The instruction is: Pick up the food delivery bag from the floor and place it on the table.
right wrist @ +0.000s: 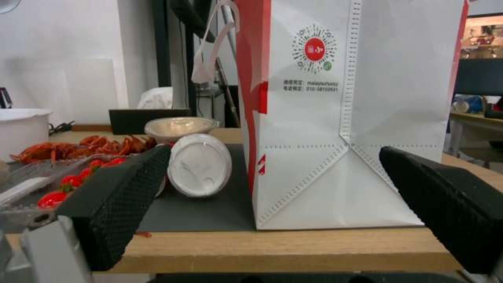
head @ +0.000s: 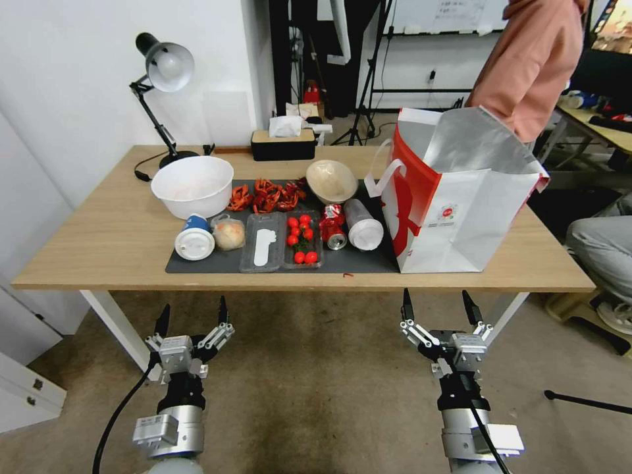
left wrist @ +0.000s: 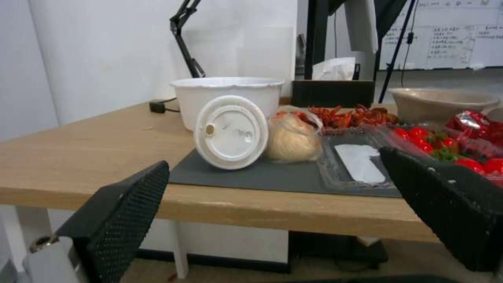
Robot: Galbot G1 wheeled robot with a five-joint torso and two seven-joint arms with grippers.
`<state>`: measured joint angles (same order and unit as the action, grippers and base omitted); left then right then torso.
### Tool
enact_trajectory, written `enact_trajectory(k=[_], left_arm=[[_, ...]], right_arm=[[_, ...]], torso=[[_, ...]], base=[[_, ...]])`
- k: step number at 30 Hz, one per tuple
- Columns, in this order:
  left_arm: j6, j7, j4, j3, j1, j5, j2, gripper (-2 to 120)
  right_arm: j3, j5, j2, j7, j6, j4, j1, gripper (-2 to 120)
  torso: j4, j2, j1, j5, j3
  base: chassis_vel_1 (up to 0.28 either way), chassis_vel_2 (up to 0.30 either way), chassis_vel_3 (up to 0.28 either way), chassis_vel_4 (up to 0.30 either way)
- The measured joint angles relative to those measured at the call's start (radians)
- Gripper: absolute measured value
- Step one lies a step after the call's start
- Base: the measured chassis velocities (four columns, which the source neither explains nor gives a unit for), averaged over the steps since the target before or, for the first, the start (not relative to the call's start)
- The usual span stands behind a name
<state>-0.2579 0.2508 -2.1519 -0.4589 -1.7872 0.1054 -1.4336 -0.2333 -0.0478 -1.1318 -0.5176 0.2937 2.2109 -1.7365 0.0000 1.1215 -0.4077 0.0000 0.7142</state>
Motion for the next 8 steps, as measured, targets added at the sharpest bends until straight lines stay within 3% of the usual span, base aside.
enact_trajectory(k=[8], left_arm=[[0.001,-0.001,-0.001,0.0,0.0,0.001,0.0,100]], right_arm=[[0.0,-0.001,0.0,0.0,0.0,0.001,0.0,100]], torso=[[0.0,0.0,0.0,0.0,0.0]], base=[[0.0,0.0,0.0,0.0]])
